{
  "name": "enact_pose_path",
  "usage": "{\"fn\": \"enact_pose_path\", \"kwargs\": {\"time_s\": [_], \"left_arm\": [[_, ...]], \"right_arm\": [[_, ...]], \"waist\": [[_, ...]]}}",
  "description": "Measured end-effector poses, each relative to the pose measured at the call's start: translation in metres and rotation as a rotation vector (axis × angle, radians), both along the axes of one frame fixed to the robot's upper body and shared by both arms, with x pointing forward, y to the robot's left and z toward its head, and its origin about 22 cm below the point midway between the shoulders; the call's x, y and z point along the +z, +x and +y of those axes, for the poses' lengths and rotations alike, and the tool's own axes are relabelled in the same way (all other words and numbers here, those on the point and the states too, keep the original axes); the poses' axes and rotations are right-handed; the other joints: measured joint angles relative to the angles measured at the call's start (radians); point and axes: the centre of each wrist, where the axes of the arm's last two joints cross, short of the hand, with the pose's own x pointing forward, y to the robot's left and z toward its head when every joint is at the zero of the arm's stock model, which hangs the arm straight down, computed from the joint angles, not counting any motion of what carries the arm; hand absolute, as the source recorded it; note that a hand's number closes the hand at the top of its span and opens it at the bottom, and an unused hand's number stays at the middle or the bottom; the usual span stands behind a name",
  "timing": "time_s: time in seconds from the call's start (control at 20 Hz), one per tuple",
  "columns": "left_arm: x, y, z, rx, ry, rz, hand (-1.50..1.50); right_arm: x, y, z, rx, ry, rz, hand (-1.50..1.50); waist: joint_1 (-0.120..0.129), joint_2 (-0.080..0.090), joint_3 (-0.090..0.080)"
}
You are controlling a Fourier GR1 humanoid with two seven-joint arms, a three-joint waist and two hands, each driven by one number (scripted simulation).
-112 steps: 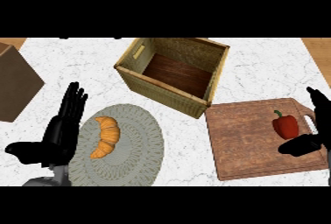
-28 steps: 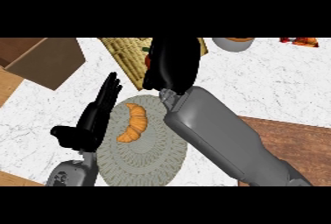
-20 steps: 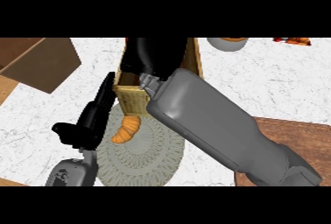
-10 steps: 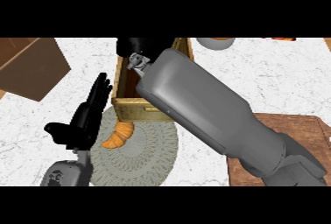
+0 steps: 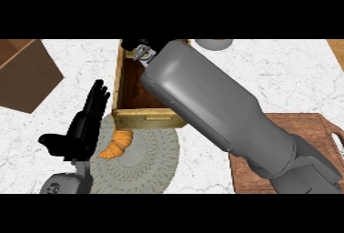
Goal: Pick the bell pepper from the cutting board and place it in the basket
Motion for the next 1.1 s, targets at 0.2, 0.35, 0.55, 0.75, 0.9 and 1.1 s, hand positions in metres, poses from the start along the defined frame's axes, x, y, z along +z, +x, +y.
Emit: {"fn": "enact_pose_path", "kwargs": {"time_s": [0.2,0.35,0.55,0.75,0.9,1.1], "left_arm": [[-0.001,-0.004,0.008,0.011,0.001,0.001,0.0],[-0.001,-0.006,0.009,0.025,-0.005,-0.002,0.0],[0.0,-0.008,0.013,0.037,-0.005,0.001,0.0],[-0.001,-0.011,0.019,0.048,-0.004,-0.001,0.0],[0.001,-0.014,0.02,0.058,0.003,-0.003,0.0],[0.003,-0.015,0.025,0.063,0.002,-0.001,0.0]], "right_arm": [[-0.008,0.004,-0.002,-0.017,-0.016,0.023,1.5],[-0.018,0.006,-0.004,-0.021,-0.024,0.047,1.5],[-0.033,0.007,-0.007,-0.024,-0.038,0.084,1.5],[-0.05,0.007,-0.011,-0.027,-0.055,0.12,1.5],[-0.061,0.005,-0.015,-0.022,-0.042,0.135,1.5],[-0.071,0.004,-0.019,-0.022,-0.032,0.137,1.5]], "waist": [[-0.016,-0.001,0.001],[-0.029,-0.001,0.002],[-0.04,0.0,0.002],[-0.047,0.001,0.003],[-0.055,0.0,0.004],[-0.061,0.001,0.004]]}}
